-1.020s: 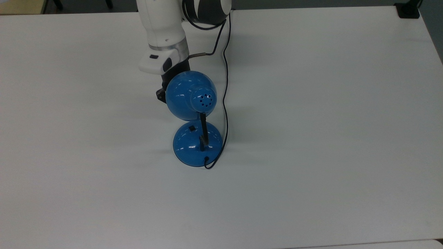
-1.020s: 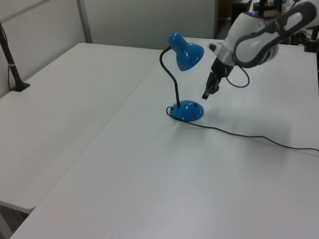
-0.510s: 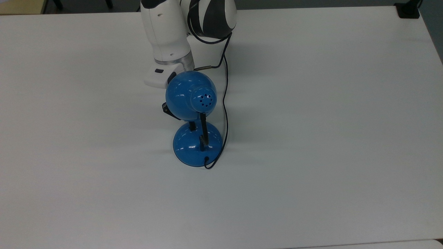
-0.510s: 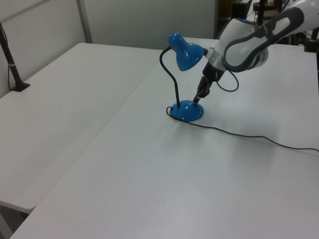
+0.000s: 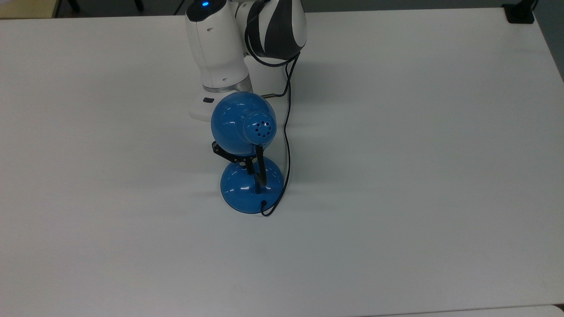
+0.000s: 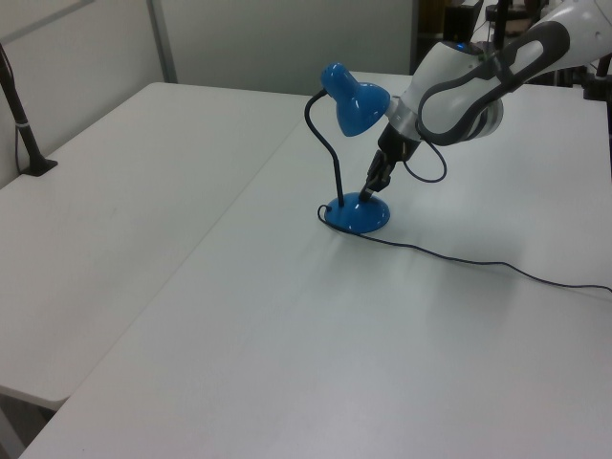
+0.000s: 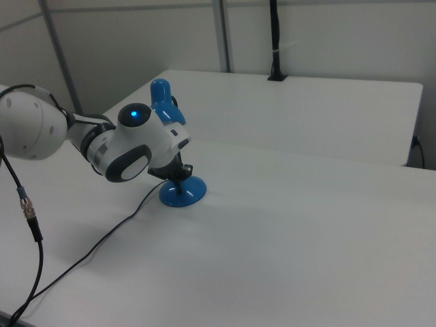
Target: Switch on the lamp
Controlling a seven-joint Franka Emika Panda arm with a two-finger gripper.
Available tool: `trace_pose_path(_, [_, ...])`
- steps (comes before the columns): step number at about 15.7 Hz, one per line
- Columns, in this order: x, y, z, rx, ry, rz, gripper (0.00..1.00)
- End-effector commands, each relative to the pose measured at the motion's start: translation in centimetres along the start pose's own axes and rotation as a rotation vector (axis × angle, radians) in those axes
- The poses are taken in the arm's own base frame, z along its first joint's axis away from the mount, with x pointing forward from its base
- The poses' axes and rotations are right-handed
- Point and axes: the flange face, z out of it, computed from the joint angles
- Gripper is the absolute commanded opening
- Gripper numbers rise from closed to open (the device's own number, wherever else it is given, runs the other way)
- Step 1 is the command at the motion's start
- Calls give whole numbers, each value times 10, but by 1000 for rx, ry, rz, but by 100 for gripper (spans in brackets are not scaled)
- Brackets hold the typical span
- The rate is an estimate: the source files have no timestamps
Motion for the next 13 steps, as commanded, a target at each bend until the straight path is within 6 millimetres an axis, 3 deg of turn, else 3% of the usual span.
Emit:
trace_pose_path(1, [7,-2,-6,2,34,4,0])
trace_pose_path(7, [5,-4,-22,5,38,1,0])
trace_pose_path(13, [-3,7,-37,58,-35,9,0])
